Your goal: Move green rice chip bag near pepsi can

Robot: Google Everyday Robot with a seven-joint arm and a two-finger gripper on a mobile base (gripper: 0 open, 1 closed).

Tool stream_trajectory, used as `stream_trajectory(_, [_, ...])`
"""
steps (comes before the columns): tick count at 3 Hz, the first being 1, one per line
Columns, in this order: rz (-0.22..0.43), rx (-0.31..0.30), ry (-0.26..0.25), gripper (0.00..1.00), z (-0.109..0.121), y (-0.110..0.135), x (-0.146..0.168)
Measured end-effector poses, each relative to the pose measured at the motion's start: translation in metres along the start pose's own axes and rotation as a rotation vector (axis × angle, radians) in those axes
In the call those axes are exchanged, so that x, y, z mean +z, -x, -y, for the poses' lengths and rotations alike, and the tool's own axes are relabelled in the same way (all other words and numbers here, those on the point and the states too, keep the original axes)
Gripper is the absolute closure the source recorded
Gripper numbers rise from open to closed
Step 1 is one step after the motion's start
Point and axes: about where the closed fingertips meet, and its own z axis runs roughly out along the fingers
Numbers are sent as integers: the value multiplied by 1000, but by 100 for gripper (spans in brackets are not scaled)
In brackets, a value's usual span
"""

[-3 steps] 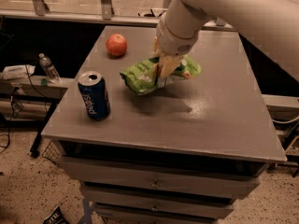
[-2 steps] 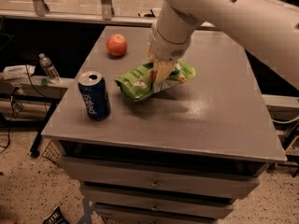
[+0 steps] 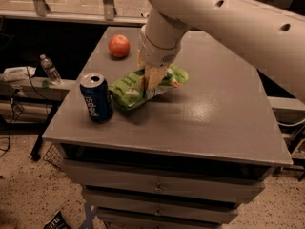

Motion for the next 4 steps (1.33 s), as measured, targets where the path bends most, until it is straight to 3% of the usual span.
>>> stream_trajectory(1, [-1,-1,0,83,0,0,0])
stream_trajectory(4, [-1,-6,3,12,-1,3,1])
